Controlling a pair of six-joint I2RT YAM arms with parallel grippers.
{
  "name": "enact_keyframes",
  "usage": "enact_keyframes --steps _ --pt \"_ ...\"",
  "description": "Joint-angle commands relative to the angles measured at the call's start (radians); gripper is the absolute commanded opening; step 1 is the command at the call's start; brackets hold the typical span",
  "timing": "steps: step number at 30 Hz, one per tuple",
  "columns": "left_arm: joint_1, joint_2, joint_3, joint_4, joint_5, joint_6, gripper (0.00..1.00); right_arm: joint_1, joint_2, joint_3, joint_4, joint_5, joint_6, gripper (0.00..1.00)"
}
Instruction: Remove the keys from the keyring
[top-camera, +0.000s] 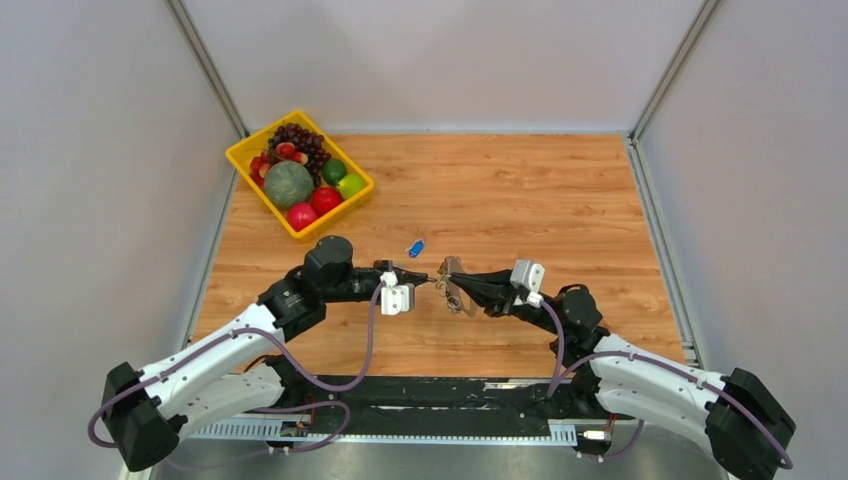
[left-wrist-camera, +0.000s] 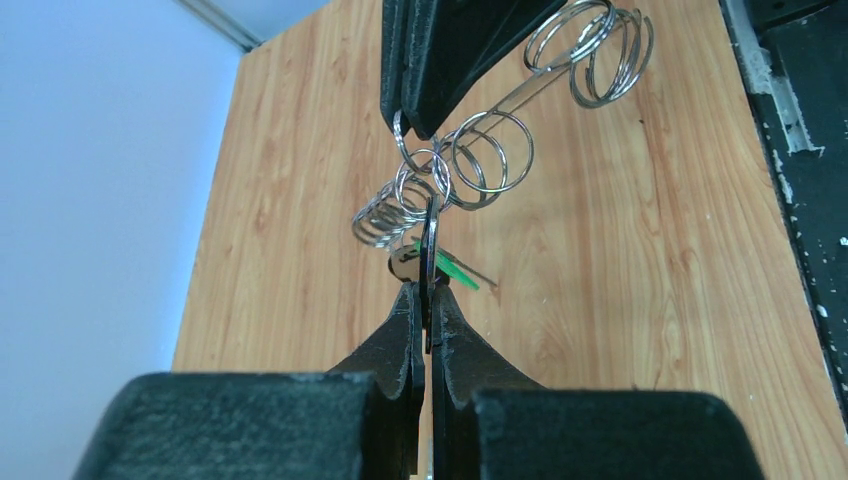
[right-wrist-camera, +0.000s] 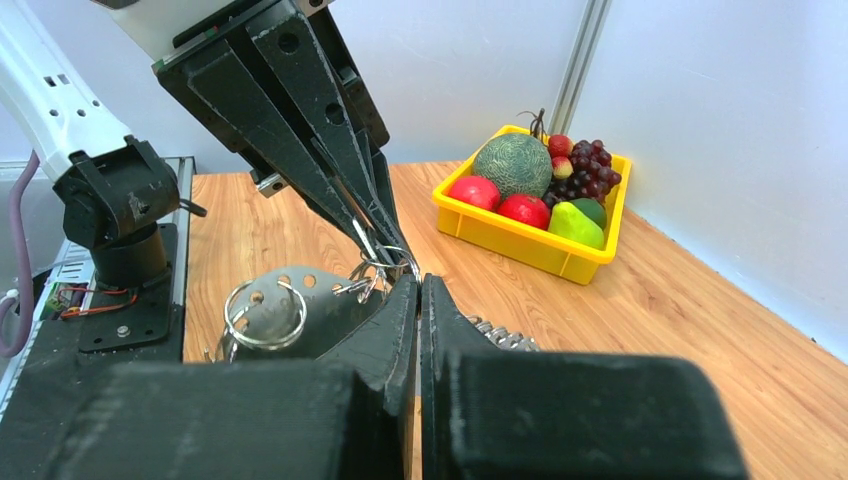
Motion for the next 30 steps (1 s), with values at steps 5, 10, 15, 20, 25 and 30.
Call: enact_keyframes --steps 5,10,15,20,25,30 --pt "0.004 0.025 0.031 -0.009 0.084 0.001 0.00 -0.005 -0.005 0.001 0.139 0.018 0.031 0.00" --pt "0.004 0.028 0.042 -0.019 0.065 -0.002 0.00 -0.004 -0.013 0.002 0.135 0.019 0.028 0.00" --pt "0.004 -0.004 0.043 -0.009 -0.036 -0.007 0.00 -0.004 -0.038 0.004 0.091 0.046 0.002 0.00" --pt "0.013 -0.056 0.031 0.021 -0.162 -0.026 0.00 -0.005 -0.027 0.010 0.083 0.003 -0.007 0.00" --pt "0.021 -0.063 0.033 0.028 -0.214 -0.044 0.00 -0.005 0.023 0.038 0.082 -0.095 0.007 0.00" --pt "0.021 -0.070 0.034 0.032 -0.252 -0.055 0.00 -0.003 0.070 0.077 0.055 -0.192 0.011 0.00"
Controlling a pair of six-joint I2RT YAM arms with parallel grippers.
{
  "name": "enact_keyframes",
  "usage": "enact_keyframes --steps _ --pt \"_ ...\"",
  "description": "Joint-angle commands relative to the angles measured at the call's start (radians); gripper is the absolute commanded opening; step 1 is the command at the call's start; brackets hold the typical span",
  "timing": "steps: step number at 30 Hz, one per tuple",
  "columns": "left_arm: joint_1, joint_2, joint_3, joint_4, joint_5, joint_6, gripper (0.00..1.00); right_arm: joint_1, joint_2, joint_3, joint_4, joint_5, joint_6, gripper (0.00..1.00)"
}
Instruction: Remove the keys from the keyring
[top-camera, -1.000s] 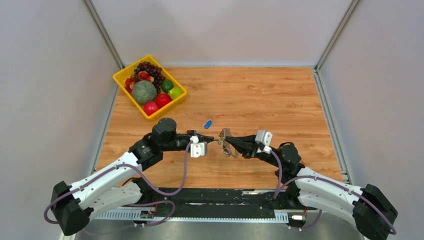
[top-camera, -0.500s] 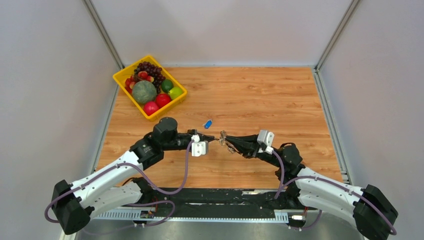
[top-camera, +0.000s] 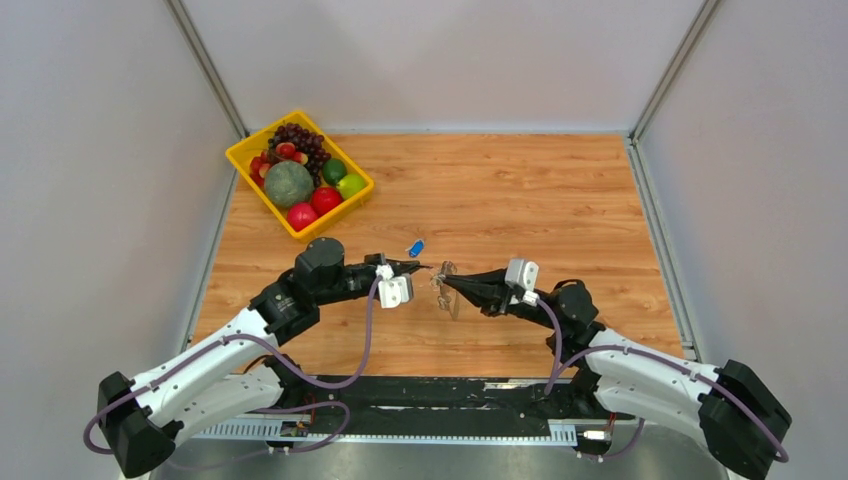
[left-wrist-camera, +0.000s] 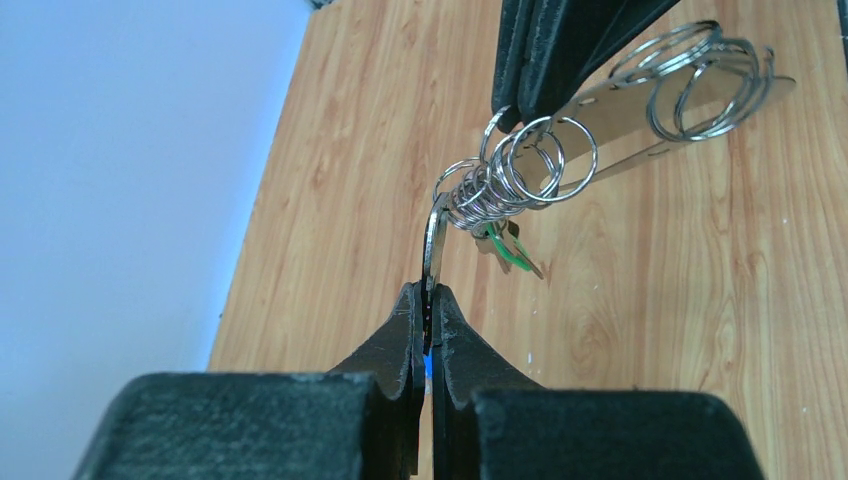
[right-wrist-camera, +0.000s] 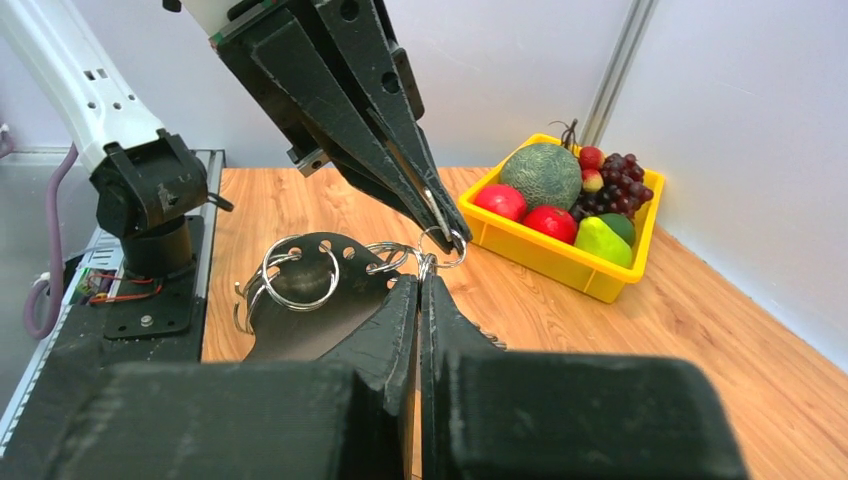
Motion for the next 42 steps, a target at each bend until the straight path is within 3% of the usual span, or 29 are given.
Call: enact_keyframes --steps 1,8,17,32,38,42 --pt "0.023 -0.025 0.023 0.034 -0.113 -0.024 0.00 0.000 0.035 0.067 0.013 -0.136 0.006 0.00" --pt "0.023 -0.022 0.023 0.031 -0.122 -0.029 0.00 0.046 0.114 0.126 -0.061 -0.201 -0.033 0.00" --pt "0.023 -0.045 0.011 0.056 -0.103 -0.021 0.00 0.090 0.182 0.186 -0.168 -0.101 -0.076 0.00" --pt "0.023 -0.115 -0.030 0.124 -0.141 -0.005 0.00 0.092 0.149 0.182 -0.210 -0.014 -0.097 0.00" --pt "0.022 -0.120 -0.043 0.132 -0.073 0.021 0.00 0.091 0.159 0.204 -0.234 0.000 -0.084 0.21" --pt "0.023 -0.119 -0.046 0.128 -0.053 0.037 0.00 0.090 0.111 0.184 -0.221 0.061 -0.076 0.25"
